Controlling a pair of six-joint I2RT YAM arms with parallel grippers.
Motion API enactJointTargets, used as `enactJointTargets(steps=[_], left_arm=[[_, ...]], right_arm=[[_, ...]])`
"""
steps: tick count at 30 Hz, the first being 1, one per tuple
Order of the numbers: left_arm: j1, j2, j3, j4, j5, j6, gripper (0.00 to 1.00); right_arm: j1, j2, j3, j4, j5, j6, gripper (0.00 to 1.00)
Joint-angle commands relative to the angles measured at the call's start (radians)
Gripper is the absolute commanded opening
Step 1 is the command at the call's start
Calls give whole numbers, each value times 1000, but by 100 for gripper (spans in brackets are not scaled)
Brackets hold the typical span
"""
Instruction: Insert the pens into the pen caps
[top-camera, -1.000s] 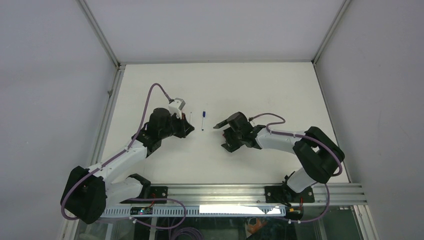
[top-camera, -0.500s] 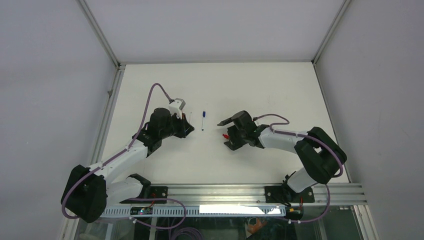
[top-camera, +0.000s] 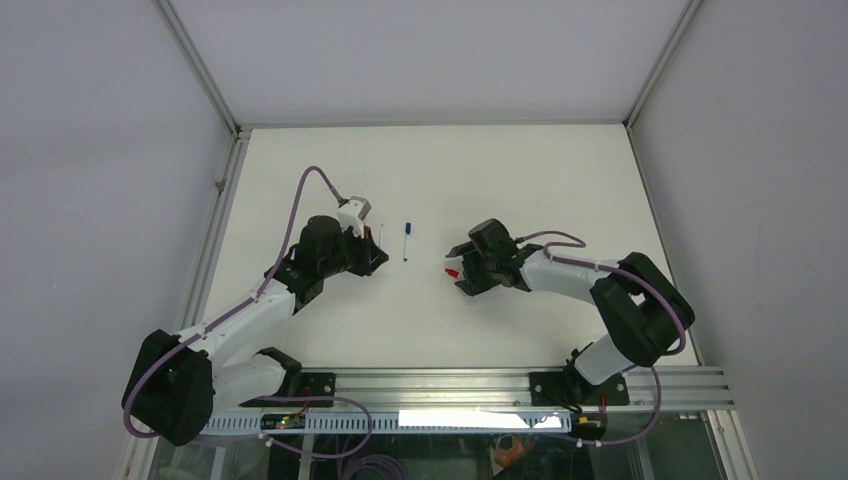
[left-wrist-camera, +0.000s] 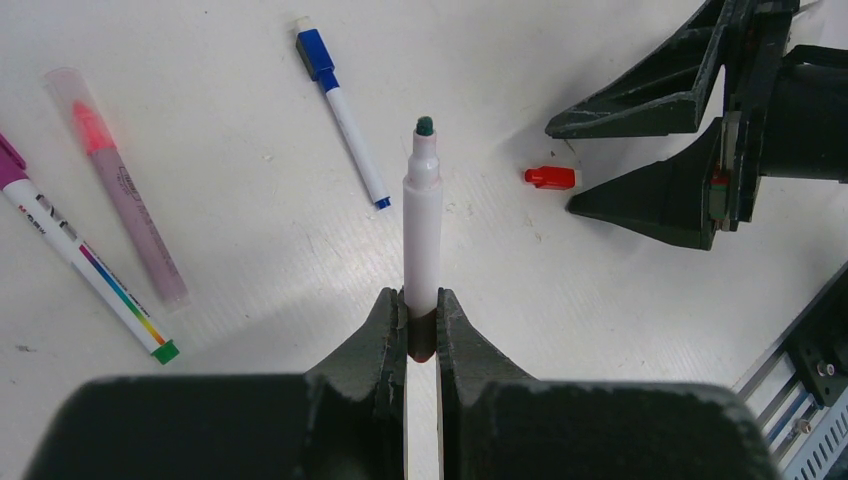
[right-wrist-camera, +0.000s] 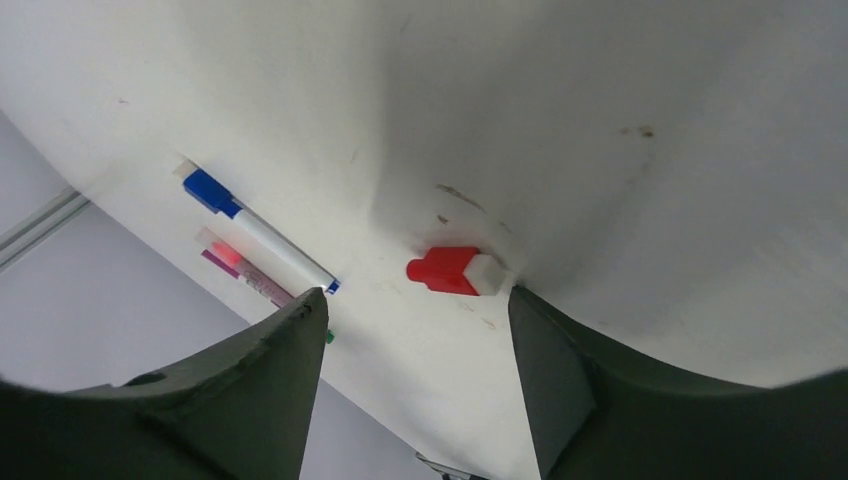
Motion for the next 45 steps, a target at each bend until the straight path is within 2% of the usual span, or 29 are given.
enactJointTargets(steps=[1, 3, 6, 18, 24, 33, 43, 45], left_arm=[[-7, -23, 20, 15, -20, 19, 0], [-7, -23, 19, 15, -19, 18, 0], [-7, -25, 18, 14, -23, 18, 0], [-7, -26, 17, 8, -32, 23, 0], [-7, -24, 17, 6, -42, 26, 0], [-7, -22, 17, -1, -51, 31, 0], [-7, -25, 15, -10, -65, 34, 0], [-7, -23, 15, -9, -65, 34, 0]], right_arm=[[-4, 9, 48, -167, -11, 14, 65], [-4, 5, 61, -220, -18, 19, 58], [-5, -5, 89, -291, -16, 22, 54], [-53, 82, 107, -197, -44, 63, 56], [-53, 116, 172, -263, -95, 63, 53], [-55, 144, 186, -323, -143, 81, 28], [-68, 179, 209, -346, -191, 56, 18], [-70, 184, 216, -348, -199, 42, 7]])
